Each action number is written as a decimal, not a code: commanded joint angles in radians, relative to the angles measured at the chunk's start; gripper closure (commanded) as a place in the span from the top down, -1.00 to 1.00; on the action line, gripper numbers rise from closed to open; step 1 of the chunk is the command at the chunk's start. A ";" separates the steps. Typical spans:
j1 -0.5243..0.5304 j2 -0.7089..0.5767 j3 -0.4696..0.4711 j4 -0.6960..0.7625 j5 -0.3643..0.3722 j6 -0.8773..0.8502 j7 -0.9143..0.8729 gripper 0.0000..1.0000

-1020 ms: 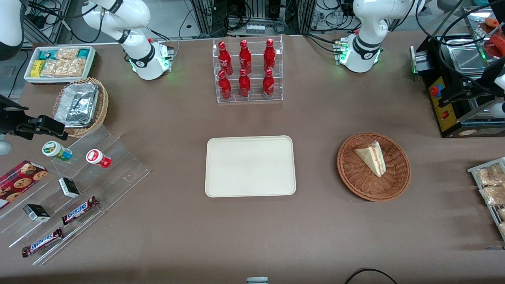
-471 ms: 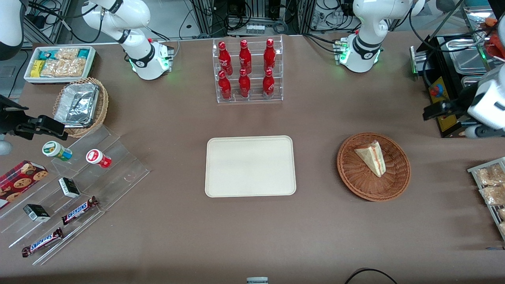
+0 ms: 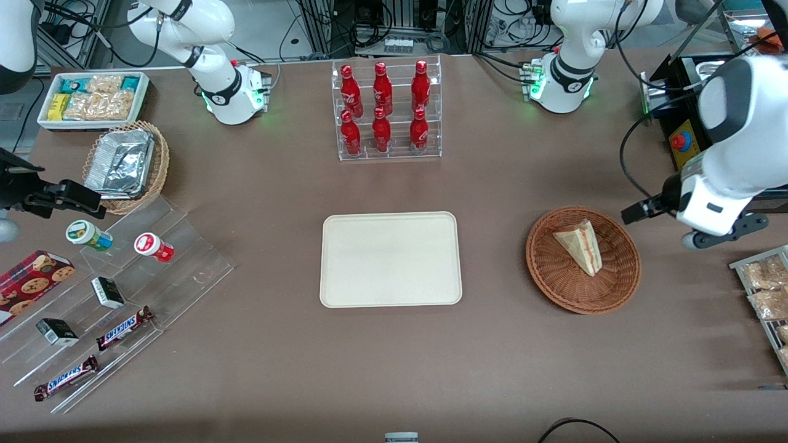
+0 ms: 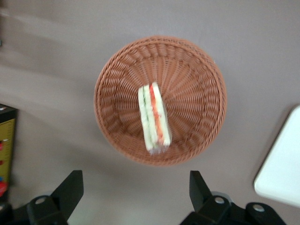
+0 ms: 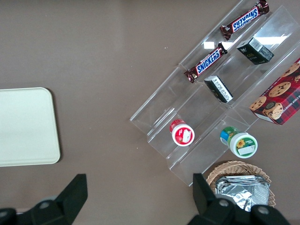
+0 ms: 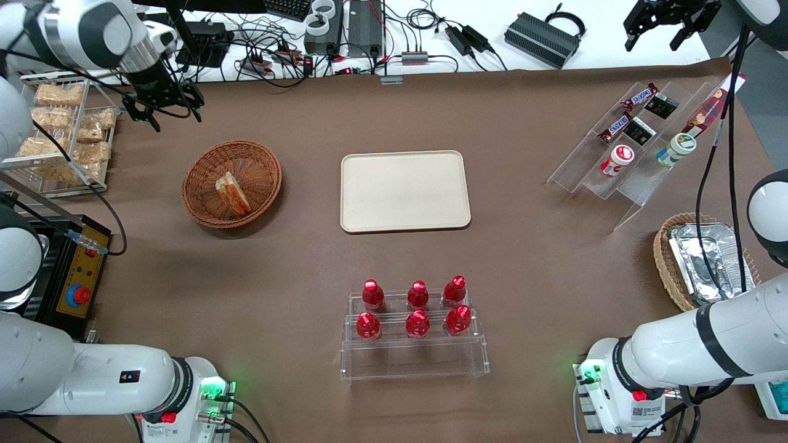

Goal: Place sandwich from basket to tray

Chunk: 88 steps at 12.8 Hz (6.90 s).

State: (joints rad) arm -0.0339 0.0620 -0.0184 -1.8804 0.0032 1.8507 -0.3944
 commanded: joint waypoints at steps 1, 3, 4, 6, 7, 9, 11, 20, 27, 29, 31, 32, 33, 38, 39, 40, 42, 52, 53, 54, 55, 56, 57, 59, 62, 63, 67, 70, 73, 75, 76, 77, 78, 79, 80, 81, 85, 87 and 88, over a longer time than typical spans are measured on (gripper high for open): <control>-0.003 -0.031 -0.014 -0.133 0.009 0.132 -0.047 1.00; -0.001 -0.031 -0.014 -0.212 0.011 0.240 -0.073 1.00; 0.000 -0.028 -0.014 -0.250 0.012 0.295 -0.111 1.00; 0.000 -0.019 -0.014 -0.316 0.012 0.396 -0.173 1.00; 0.000 -0.008 -0.014 -0.333 0.012 0.435 -0.216 1.00; 0.000 0.012 -0.015 -0.347 0.012 0.464 -0.253 1.00; -0.001 0.025 -0.015 -0.359 0.012 0.496 -0.265 1.00; -0.018 0.096 -0.015 -0.408 0.012 0.587 -0.285 1.00; -0.020 0.145 -0.015 -0.477 0.012 0.709 -0.313 0.91; -0.021 0.147 -0.017 -0.483 0.012 0.719 -0.359 -0.46; -0.049 0.156 -0.017 -0.477 0.012 0.719 -0.363 -1.00; -0.050 0.156 -0.015 -0.467 0.012 0.717 -0.365 -1.00; -0.052 0.151 -0.015 -0.451 0.012 0.711 -0.360 -1.00; -0.119 0.130 -0.017 -0.245 0.087 0.393 -0.336 -1.00; -0.165 0.131 -0.017 -0.185 0.131 0.298 -0.333 -1.00; -0.214 0.137 -0.017 -0.145 0.150 0.248 -0.331 -1.00; -0.324 0.172 -0.017 -0.109 0.152 0.246 -0.317 -1.00; -0.607 0.568 -0.021 0.320 0.116 0.246 -0.354 -1.00; -0.613 0.593 -0.021 0.346 0.118 0.248 -0.357 -1.00; -0.615 0.611 -0.032 0.369 0.116 0.248 -0.356 -1.00; -0.613 0.625 -0.046 0.388 0.115 0.249 -0.354 -1.00; -0.612 0.642 -0.055 0.414 0.094 0.249 -0.347 -1.00; -0.613 0.659 -0.057 0.435 0.071 0.251 -0.342 -1.00; -0.615 0.696 -0.067 0.469 0.066 0.254 -0.342 -1.00; -0.615 0.737 -0.077 0.484 0.066 0.297 -0.343 -1.00; -0.616 0.746 -0.077 0.484 0.067 0.312 -0.348 -1.00; -0.623 0.751 -0.075 0.484 0.067 0.318 -0.356 1.00; -0.624 0.737 -0.071 0.486 0.093 0.301 -0.353 1.00; -0.614 0.710 -0.066 0.515 0.084 0.294 -0.359 1.00; -0.601 0.670 -0.066 0.518 0.080 0.254 -0.359 1.00; -0.591 0.656 -0.066 0.518 0.080 0.257 -0.357 1.00; -0.572 0.638 -0.066 0.520 0.077 0.259 -0.360 1.00; -0.561 0.615 -0.066 0.527 0.080 0.251 -0.348 1.00; -0.535 0.584 -0.066 0.527 0.077 0.246 -0.343 1.00; -0.503 0.566 -0.069 0.527 0.078 0.220 -0.343 1.00; -0.483 0.547 -0.069 0.527 0.073 0.194 -0.342 1.00; -0.344 0.448 -0.072 0.521 0.034 0.043 -0.137 1.00; -0.278 0.409 -0.071 0.521 0.020 -0.029 -0.069 1.00; -0.246 0.392 -0.071 0.523 0.020 -0.071 -0.032 1.00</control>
State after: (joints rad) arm -0.3263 0.4985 -0.0783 -1.3411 0.0388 1.8391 -0.4848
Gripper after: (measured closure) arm 0.000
